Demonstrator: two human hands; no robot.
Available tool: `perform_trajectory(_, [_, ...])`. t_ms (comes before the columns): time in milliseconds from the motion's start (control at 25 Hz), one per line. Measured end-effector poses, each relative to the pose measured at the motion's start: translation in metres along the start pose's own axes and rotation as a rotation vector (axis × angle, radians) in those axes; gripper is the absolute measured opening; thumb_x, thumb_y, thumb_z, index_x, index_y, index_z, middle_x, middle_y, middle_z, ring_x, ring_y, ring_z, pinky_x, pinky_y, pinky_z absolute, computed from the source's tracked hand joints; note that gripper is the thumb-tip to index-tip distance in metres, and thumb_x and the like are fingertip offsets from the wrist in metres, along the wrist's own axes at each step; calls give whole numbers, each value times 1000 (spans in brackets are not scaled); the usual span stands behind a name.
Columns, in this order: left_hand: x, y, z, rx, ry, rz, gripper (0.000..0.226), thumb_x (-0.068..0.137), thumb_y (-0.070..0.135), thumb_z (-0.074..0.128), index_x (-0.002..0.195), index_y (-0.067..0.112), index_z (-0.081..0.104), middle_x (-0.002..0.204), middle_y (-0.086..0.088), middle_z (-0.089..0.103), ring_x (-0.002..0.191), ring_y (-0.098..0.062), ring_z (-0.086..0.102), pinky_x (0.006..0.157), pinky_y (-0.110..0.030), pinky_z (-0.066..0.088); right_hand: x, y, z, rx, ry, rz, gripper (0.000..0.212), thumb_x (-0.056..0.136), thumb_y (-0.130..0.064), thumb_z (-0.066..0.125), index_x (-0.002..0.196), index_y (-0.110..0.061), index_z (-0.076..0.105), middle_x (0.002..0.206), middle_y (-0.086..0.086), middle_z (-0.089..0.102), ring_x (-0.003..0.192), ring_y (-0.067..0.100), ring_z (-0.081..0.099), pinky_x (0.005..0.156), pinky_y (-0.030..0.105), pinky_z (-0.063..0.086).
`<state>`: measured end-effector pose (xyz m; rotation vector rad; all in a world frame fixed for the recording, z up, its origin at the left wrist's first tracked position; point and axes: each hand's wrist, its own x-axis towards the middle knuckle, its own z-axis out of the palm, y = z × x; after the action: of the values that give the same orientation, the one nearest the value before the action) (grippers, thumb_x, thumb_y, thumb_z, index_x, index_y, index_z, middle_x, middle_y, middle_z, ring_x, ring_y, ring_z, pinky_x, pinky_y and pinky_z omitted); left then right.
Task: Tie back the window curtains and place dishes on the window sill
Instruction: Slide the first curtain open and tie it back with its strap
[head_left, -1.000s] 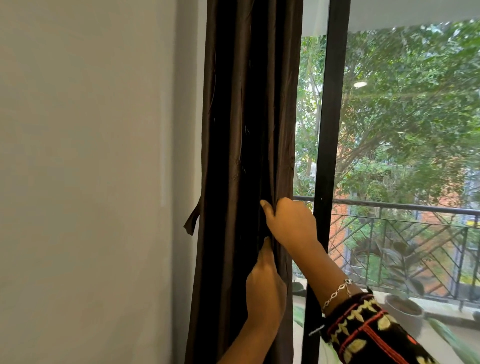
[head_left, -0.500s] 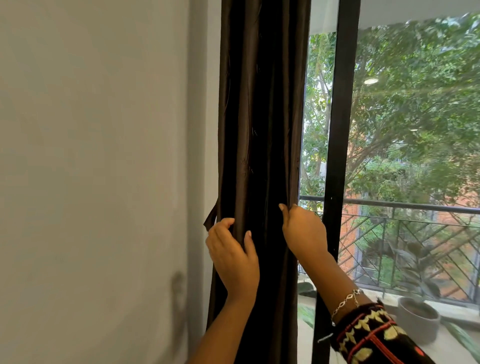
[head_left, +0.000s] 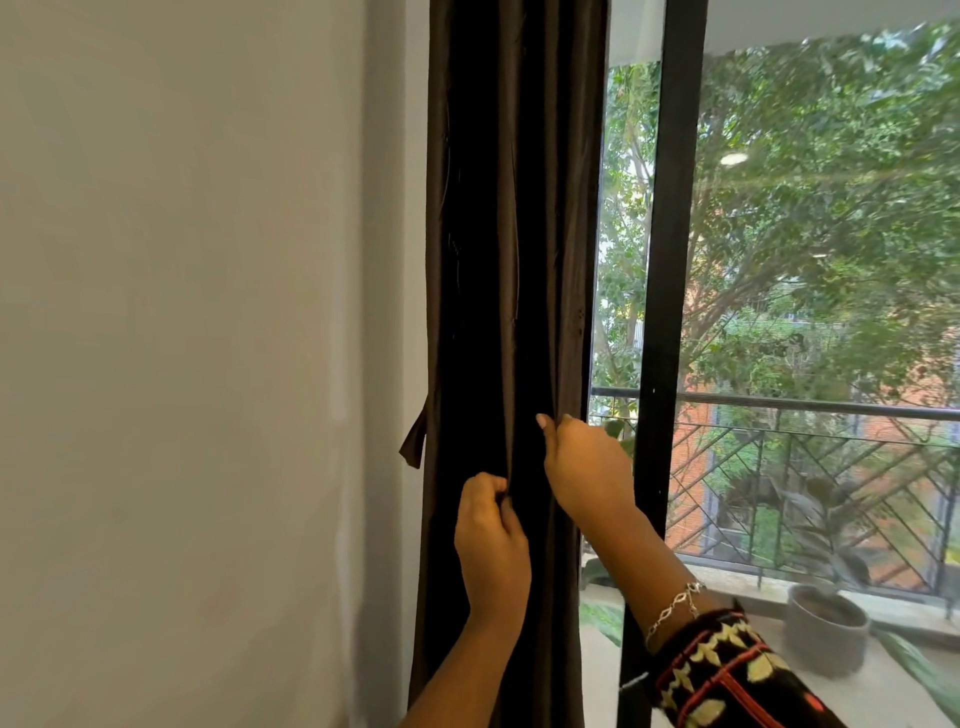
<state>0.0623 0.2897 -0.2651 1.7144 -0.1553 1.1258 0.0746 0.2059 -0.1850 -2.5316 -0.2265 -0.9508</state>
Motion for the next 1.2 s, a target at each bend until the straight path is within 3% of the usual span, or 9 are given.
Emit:
perform_trajectory(80, [-4, 2, -1, -1, -34, 43, 11, 86, -4, 53, 90, 4, 60, 86, -2, 59, 79, -11, 57, 70, -9, 45, -3, -4, 0, -30, -8, -36, 46, 99, -42, 23, 61, -18, 29, 54, -2, 38, 57, 25, 50, 52, 29, 34])
perform_trajectory(240, [-11, 5, -1, 22, -86, 88, 12, 88, -2, 52, 95, 1, 61, 90, -6, 60, 80, -12, 56, 73, -20, 50, -10, -10, 5, -64, -37, -106, 56, 91, -59, 28, 55, -16, 30, 51, -1, 36, 49, 20, 40, 48, 28, 30])
perform_trajectory(360, [-16, 3, -2, 4, -132, 76, 13, 88, -2, 52, 96, 0, 60, 89, -7, 59, 77, -12, 54, 68, -9, 41, -13, -10, 15, -124, -50, -74, 53, 95, -50, 32, 54, -17, 27, 53, -2, 33, 55, 22, 44, 50, 28, 29])
perform_trajectory(480, [-19, -2, -7, 4, -133, 66, 9, 88, 1, 53, 91, 3, 61, 86, 3, 53, 77, -8, 52, 66, -4, 39, -15, -8, 24, -114, -38, -12, 50, 99, -41, 29, 55, -18, 26, 53, -3, 33, 51, 19, 39, 47, 29, 24])
perform_trajectory(720, [4, -10, -34, -186, 156, 28, 9, 83, 10, 65, 86, 12, 57, 80, 1, 55, 73, -10, 55, 66, -10, 44, -16, -6, 27, -68, -19, 5, 46, 99, -39, 30, 58, -17, 33, 52, -4, 34, 63, 30, 56, 53, 29, 33])
perform_trajectory(880, [27, -26, -48, -177, 299, -95, 23, 78, 10, 70, 93, 12, 53, 86, 7, 50, 80, -8, 50, 73, -5, 39, -17, -2, 25, -24, -51, -13, 45, 99, -39, 30, 61, -15, 34, 54, -2, 37, 57, 25, 46, 55, 29, 34])
perform_trajectory(1040, [23, -38, -45, -129, 137, -190, 28, 78, 7, 70, 99, 9, 53, 94, -1, 55, 83, -12, 54, 75, -11, 45, -18, -5, 25, -22, -41, -30, 45, 99, -39, 30, 60, -15, 34, 54, -2, 38, 54, 22, 44, 54, 28, 33])
perform_trajectory(1120, [17, -40, -43, -103, 78, -198, 17, 82, 0, 63, 90, 12, 54, 85, -1, 58, 76, -13, 57, 73, -23, 51, -17, -5, 27, -7, -54, -18, 43, 99, -40, 30, 69, -10, 42, 54, -1, 39, 55, 24, 46, 54, 30, 36])
perform_trajectory(1200, [9, -37, -40, -88, 67, -149, 21, 82, -6, 58, 81, 15, 53, 76, 4, 55, 69, -9, 55, 67, -22, 48, -14, -7, 29, -15, -67, -6, 43, 98, -41, 29, 74, -9, 45, 55, -1, 40, 57, 25, 50, 54, 31, 39])
